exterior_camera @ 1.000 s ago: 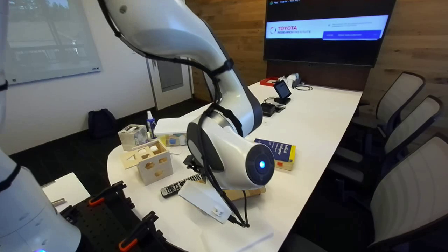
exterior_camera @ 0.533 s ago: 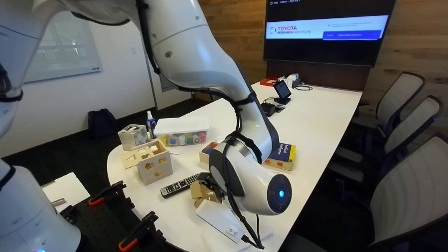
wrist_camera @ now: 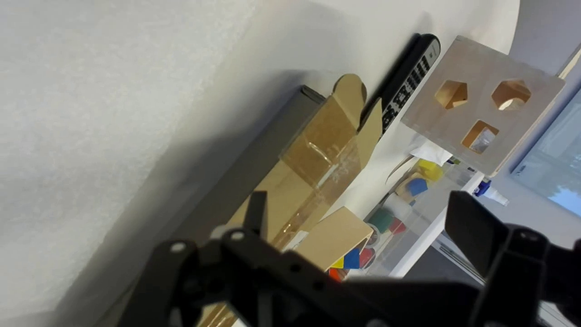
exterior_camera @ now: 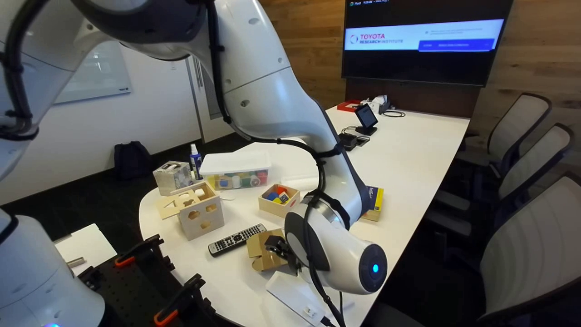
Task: Open the box
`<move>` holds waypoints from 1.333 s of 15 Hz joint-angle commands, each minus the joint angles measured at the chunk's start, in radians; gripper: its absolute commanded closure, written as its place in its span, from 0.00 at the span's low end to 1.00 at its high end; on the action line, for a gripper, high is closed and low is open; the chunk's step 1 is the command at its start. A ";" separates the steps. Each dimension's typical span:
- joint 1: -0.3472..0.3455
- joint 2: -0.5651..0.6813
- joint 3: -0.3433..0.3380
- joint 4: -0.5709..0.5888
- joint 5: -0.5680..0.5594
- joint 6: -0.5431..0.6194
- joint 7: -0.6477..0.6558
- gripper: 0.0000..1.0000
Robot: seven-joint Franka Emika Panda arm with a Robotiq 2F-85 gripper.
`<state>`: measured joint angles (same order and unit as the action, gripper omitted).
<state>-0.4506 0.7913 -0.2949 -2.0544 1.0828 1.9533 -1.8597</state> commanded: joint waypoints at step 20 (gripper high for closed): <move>-0.008 0.189 0.118 0.200 0.021 0.080 0.120 0.00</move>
<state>-0.4497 0.9686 -0.1951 -1.8779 1.0854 2.0277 -1.7571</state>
